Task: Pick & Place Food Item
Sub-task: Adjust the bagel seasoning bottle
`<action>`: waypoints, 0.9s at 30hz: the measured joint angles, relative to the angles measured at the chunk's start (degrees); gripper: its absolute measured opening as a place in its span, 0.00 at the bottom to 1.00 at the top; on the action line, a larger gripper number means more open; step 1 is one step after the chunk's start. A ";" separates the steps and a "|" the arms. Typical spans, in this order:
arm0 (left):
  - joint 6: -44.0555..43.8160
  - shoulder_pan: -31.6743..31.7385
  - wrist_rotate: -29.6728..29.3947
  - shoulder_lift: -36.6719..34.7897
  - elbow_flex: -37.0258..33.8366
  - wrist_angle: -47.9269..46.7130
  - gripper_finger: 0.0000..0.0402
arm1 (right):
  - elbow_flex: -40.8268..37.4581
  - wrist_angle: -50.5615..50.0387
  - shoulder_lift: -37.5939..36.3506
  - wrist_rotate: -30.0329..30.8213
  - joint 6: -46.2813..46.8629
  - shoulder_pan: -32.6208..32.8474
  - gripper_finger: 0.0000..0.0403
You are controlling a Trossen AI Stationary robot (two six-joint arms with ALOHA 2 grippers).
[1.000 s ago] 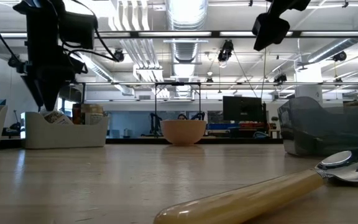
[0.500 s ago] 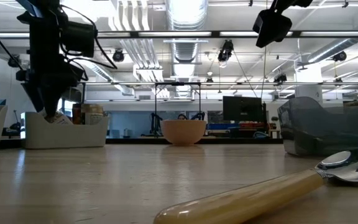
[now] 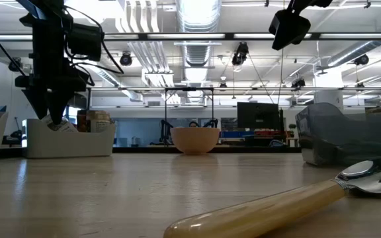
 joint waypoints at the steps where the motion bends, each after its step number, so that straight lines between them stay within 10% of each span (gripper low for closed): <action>1: -0.33 -0.01 0.02 0.00 0.00 0.00 0.72 | 0.00 0.01 0.00 0.00 0.00 0.11 0.89; 11: -1.13 0.04 -0.01 0.00 0.07 -0.07 0.48 | 0.00 0.69 0.00 0.01 0.14 1.45 0.89; 27: -0.73 0.65 3.54 0.09 7.83 -7.67 0.48 | 0.00 1.10 0.00 0.04 -0.07 2.02 0.89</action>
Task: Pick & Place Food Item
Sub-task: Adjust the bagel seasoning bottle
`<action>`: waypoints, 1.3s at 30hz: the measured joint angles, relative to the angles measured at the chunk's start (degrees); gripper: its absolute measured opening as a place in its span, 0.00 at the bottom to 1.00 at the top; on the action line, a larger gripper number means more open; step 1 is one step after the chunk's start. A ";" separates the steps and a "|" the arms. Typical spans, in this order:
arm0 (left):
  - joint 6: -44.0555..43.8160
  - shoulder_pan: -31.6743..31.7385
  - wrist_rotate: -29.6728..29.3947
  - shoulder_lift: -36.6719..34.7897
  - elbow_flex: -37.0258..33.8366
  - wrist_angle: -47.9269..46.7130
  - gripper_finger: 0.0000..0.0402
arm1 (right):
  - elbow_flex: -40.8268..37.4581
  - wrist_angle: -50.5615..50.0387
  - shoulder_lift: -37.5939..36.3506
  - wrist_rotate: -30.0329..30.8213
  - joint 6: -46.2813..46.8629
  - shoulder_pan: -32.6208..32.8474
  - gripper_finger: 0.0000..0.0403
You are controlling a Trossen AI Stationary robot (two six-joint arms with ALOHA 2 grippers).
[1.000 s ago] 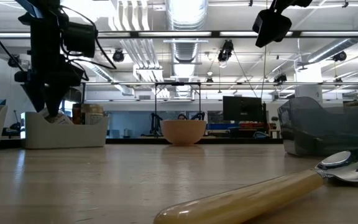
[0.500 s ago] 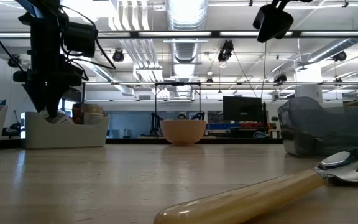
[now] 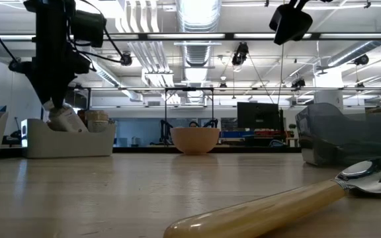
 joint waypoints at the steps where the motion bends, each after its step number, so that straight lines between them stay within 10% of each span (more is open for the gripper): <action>1: 0.54 0.14 0.18 0.01 0.59 -0.85 0.48 | 0.00 0.00 0.00 0.01 0.00 0.11 0.89; 39: 20.25 0.67 -4.83 27.30 15.88 -16.22 0.51 | -0.26 0.02 0.01 0.01 -0.98 3.76 0.89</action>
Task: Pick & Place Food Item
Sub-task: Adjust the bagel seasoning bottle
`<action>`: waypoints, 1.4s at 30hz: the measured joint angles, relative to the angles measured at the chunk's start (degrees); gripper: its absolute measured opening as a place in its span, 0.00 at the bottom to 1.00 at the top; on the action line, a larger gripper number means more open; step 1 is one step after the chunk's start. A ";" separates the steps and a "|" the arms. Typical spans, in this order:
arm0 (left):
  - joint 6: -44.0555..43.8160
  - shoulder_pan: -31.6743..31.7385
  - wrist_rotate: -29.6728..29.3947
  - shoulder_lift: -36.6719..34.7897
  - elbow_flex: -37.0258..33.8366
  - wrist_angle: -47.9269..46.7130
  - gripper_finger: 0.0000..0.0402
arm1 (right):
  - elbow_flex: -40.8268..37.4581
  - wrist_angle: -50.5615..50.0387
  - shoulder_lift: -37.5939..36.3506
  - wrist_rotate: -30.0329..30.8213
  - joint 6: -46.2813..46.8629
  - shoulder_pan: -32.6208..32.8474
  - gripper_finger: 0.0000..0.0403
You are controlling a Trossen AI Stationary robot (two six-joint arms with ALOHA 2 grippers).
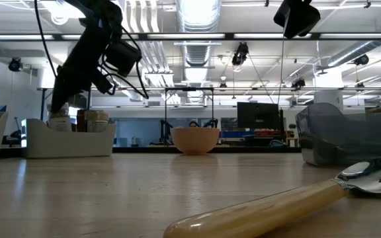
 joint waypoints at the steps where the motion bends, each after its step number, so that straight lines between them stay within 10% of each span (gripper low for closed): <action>1: 0.05 0.00 -0.02 0.16 -0.02 0.03 0.52 | -0.04 -0.02 0.00 0.00 0.00 0.00 0.89; 42: 1.04 0.11 -1.33 0.05 -0.04 3.26 0.66 | -0.49 0.16 0.00 0.00 0.13 0.12 0.89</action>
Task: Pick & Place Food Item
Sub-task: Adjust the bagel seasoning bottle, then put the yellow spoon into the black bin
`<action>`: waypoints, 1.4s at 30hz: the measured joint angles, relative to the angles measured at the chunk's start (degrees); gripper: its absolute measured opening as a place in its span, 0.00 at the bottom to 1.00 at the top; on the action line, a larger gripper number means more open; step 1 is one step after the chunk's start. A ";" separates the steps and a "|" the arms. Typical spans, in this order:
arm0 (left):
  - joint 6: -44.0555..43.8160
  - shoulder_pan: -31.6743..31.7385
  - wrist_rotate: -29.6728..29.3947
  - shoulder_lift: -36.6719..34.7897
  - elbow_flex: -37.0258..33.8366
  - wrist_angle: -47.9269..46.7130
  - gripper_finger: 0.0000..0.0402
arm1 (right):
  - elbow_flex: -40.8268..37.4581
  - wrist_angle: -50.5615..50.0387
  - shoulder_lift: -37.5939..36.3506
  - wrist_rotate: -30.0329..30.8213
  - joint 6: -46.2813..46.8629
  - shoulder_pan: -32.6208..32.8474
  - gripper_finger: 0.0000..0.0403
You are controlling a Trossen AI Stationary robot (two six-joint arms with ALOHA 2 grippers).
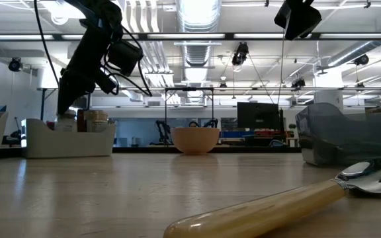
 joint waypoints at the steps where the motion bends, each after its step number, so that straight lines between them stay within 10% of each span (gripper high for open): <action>1: 0.02 0.00 0.00 0.00 0.00 0.00 0.68 | 0.00 0.00 0.00 0.00 0.01 0.06 0.89; 24: -10.30 -1.62 -1.62 -10.18 4.26 1.55 0.81 | 0.00 5.52 0.00 3.98 1.80 -0.05 0.89; 42: -18.81 -32.12 5.64 -22.17 -0.07 27.17 0.81 | 2.28 22.00 17.74 -8.25 14.39 2.63 0.89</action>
